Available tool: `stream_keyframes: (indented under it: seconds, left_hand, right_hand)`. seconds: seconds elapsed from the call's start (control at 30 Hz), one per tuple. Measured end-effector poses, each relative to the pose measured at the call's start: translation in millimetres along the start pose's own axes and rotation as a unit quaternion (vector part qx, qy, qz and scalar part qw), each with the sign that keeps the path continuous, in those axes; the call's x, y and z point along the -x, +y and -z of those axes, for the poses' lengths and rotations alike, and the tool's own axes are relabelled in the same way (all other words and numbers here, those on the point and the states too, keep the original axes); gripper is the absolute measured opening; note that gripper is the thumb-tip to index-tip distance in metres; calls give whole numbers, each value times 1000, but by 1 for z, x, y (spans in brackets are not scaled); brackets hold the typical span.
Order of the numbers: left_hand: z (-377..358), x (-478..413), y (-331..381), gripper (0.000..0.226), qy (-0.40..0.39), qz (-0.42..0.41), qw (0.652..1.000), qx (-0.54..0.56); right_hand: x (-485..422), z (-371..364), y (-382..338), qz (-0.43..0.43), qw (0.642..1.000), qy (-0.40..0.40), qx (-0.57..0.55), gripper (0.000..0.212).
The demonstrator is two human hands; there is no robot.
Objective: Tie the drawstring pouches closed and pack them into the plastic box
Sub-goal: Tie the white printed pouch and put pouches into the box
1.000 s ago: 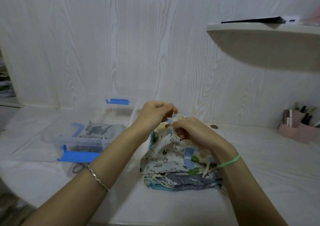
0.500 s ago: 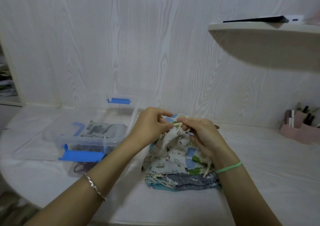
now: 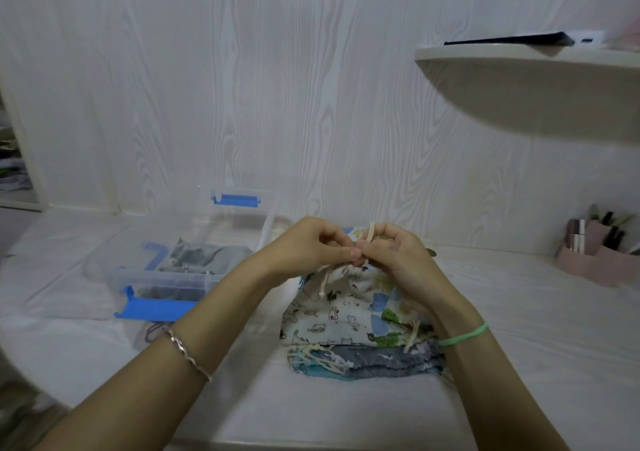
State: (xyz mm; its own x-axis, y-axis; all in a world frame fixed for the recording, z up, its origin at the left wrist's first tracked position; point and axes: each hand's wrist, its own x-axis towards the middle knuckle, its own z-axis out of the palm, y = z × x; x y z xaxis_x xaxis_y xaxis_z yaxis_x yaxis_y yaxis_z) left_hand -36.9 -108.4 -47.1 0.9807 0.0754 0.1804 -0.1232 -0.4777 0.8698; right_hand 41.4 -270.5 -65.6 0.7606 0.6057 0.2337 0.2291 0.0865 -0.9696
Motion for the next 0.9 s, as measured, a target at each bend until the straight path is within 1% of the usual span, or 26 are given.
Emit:
stream_keyframes:
  seconds: [0.03, 0.13, 0.23, 0.3, 0.43, 0.47, 0.53, 0.63, 0.7, 0.77, 0.83, 0.9]
  left_hand:
    - [0, 0, 0, 6, -1, 3, 1000, 12]
    - [0, 0, 2, 6, 10, 16, 1000, 21]
    - [1, 2, 3, 5, 8, 4, 1000, -4]
    - [-1, 4, 3, 8, 12, -6, 1000, -18]
    - [-6, 4, 0, 8, 65, -17, 996, -59]
    - [-7, 5, 0, 8, 83, -13, 994, -71]
    - [-8, 5, 1, 8, 115, -3, 989, -88]
    - [-12, 6, 3, 13, 139, 7, 983, -119]
    - [-15, 6, 4, 16, 148, 10, 978, -148]
    - [-18, 5, 4, 18, 144, 4, 974, -177]
    - [-19, 6, 7, 18, 135, -8, 968, -210]
    - [-18, 7, 9, 16, 130, -23, 961, -244]
  right_hand:
    - [1, 0, -1, -2, 1000, -5, -14, 2]
    - [4, -1, -3, -6, 999, 6, -35, 7]
    - [6, -2, -2, -7, 999, 25, -38, 14]
    - [7, -3, -2, -7, 999, 37, -31, 17]
    - [6, -5, -1, 2, 998, 46, -30, 11]
    - [7, -5, -1, 7, 999, 41, -23, 15]
    - [8, -6, -1, 22, 999, 36, 10, 23]
    - [8, -11, 2, 69, 990, 73, 101, 17]
    - [7, -15, 4, 119, 968, 106, 193, 14]
    - [8, -18, 6, 163, 947, 117, 249, 14]
    - [9, -17, 6, 201, 928, 106, 296, 13]
    - [9, -16, 4, 206, 916, 88, 333, 12]
